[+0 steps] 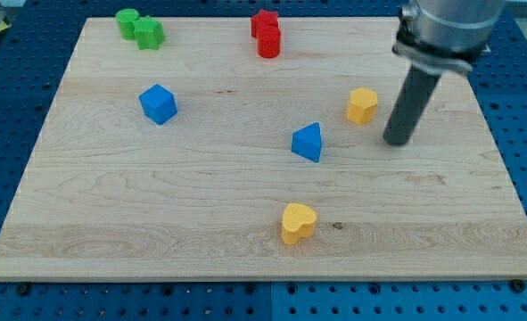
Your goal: Place the hexagon parallel to the triangle
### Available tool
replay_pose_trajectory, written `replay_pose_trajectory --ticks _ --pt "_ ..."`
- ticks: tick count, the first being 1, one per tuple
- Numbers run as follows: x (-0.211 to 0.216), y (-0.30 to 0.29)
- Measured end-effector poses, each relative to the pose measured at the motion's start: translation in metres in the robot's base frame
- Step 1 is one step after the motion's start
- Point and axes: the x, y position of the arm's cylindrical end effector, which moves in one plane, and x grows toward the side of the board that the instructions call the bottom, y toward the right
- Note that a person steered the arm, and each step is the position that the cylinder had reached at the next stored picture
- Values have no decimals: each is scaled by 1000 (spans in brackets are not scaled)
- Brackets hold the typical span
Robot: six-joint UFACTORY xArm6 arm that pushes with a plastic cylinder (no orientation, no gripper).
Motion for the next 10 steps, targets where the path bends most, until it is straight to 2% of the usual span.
replay_pose_trajectory --ticks 2,3,6,8,10 --pt "-73 24" --pt "-77 -6" --pt "-30 -29" --pt "-42 -52" --pt "17 -51"
